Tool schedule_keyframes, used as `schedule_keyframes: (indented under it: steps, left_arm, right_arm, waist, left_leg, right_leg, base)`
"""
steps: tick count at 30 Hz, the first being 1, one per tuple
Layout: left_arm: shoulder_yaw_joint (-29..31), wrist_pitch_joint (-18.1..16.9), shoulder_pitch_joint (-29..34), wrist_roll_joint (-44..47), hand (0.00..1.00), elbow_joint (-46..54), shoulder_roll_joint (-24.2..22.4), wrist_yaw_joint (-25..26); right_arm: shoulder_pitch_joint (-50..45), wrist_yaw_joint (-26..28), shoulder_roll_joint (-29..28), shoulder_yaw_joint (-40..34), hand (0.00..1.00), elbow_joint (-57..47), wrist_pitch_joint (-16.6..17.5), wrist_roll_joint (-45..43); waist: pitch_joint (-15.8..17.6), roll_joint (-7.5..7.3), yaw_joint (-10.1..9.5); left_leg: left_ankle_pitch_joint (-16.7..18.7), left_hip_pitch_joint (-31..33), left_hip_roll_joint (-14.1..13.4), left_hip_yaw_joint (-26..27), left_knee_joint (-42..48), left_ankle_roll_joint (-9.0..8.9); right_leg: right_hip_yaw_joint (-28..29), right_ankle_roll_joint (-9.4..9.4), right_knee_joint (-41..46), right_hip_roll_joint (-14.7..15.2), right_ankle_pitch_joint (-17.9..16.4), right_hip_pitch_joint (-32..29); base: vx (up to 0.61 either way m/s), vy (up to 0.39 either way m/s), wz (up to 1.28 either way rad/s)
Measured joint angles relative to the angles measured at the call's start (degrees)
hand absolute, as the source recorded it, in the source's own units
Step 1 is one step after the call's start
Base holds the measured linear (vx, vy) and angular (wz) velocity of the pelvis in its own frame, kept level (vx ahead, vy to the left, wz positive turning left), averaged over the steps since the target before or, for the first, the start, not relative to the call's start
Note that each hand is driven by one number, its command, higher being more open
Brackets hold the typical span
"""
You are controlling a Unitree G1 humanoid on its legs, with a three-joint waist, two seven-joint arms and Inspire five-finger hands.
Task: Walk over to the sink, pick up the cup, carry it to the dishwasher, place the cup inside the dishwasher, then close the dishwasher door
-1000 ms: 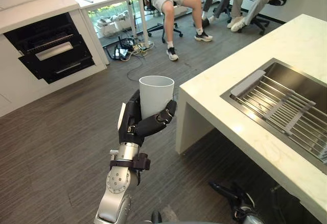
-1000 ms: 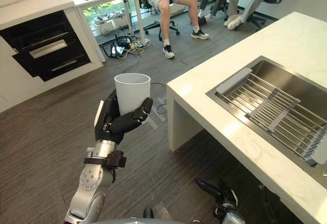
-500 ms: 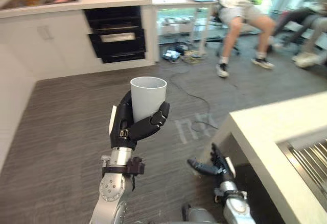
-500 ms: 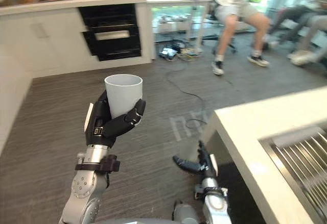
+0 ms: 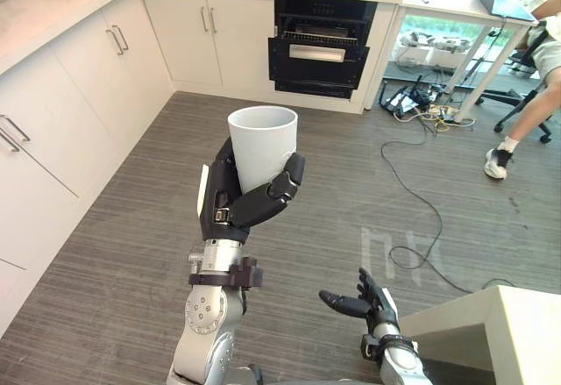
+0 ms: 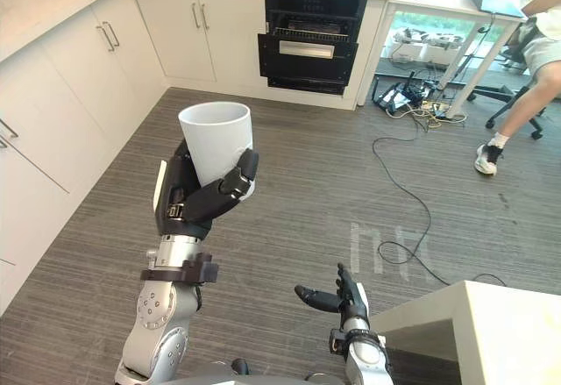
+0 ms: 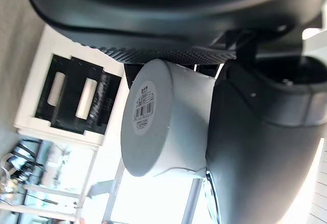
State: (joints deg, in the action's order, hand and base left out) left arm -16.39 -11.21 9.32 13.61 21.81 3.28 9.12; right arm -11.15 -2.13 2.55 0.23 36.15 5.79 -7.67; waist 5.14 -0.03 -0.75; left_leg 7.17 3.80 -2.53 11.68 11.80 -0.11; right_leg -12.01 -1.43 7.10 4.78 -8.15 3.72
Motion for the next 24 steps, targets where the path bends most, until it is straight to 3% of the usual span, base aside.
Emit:
schedule_keyframes:
  steps: [16, 21, 22, 24]
  left_arm:
    - [0.8, 0.0, 7.3, 0.0, 0.00, 0.0, 1.9, -2.0]
    - [2.8, 0.1, 9.2, 0.7, 0.00, 0.0, 2.0, -2.0]
    - [5.4, 0.1, 10.6, 1.0, 0.00, 0.0, 0.1, -2.0]
    - [5.4, 0.1, 10.6, 1.0, 0.00, 0.0, 0.1, -2.0]
  right_arm:
    - [-0.6, -0.3, 2.2, -1.8, 1.00, 5.9, -0.1, 1.1]
    - [-0.7, -0.4, 2.2, -2.1, 1.00, 6.3, -0.1, 1.3]
    - [1.5, -0.3, 2.9, -2.2, 1.00, 8.1, -0.1, 2.8]
    - [1.5, -0.3, 2.9, -2.2, 1.00, 8.1, -0.1, 2.8]
  waist:
    - [-0.6, -0.30, 0.22]
    - [-1.2, -0.73, 0.30]
    - [-2.7, 1.01, 0.62]
    - [-2.7, 1.00, 0.62]
  left_leg:
    - [-9.6, -5.9, 0.9, 0.2, -15.4, -0.47]
    - [-10.7, -6.3, 1.0, 0.1, -16.8, -0.28]
    - [-11.4, -5.7, 1.2, -0.7, -16.8, 0.00]
    - [-11.4, -5.7, 1.2, -0.7, -16.8, 0.00]
  right_leg:
    - [2.9, 0.21, -1.3, -0.8, 1.4, -0.5]
    - [2.9, 0.02, -1.8, -1.0, 2.0, -0.6]
    - [2.2, -0.27, -2.5, -0.9, 2.4, -0.5]
    - [2.2, -0.27, -2.5, -0.9, 2.4, -0.5]
  base:
    - [-0.05, -0.024, -0.01]
    - [-0.06, 0.006, 0.01]
    - [0.00, 0.000, 0.00]
    - [0.00, 0.000, 0.00]
